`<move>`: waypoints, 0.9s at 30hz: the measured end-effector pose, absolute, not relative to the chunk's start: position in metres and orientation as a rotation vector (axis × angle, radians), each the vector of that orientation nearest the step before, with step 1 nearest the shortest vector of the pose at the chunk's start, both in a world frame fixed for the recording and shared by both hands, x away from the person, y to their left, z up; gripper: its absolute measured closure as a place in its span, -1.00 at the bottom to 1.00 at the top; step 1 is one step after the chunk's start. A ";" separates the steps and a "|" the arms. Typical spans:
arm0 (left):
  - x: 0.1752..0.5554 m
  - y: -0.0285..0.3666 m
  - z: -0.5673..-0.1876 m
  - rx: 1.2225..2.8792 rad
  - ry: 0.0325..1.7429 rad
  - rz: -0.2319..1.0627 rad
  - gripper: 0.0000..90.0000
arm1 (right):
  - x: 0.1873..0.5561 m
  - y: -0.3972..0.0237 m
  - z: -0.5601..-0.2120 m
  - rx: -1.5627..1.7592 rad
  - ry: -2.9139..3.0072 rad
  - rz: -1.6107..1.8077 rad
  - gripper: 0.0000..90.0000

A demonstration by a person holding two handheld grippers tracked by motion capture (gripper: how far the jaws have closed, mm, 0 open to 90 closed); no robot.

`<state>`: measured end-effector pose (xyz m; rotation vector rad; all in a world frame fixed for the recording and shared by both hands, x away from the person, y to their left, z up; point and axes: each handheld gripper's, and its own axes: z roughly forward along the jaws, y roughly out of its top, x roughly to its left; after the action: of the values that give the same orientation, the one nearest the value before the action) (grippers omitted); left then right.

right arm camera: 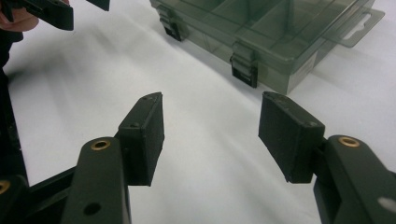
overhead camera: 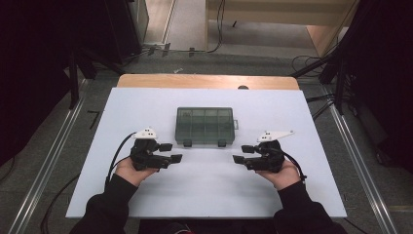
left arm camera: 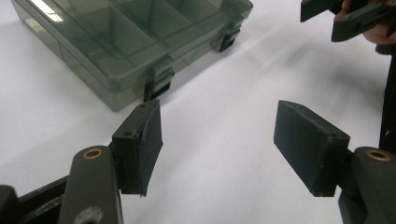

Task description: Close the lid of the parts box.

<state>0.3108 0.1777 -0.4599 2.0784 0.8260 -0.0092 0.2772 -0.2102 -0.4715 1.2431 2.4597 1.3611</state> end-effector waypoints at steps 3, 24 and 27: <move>0.304 0.180 -0.463 2.077 0.818 -0.009 -0.27 | 0.271 -0.214 -0.473 1.243 2.458 1.372 -0.16; 0.276 0.214 -0.474 2.109 0.827 0.053 -0.27 | 0.244 -0.243 -0.487 1.244 2.417 1.336 -0.22; 0.275 0.219 -0.475 2.098 0.845 0.051 -0.27 | 0.242 -0.246 -0.489 1.249 2.415 1.333 -0.22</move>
<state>0.2755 0.2190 -0.4750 2.0980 0.8449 0.0508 0.2424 -0.2458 -0.4888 1.2489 2.4153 1.3330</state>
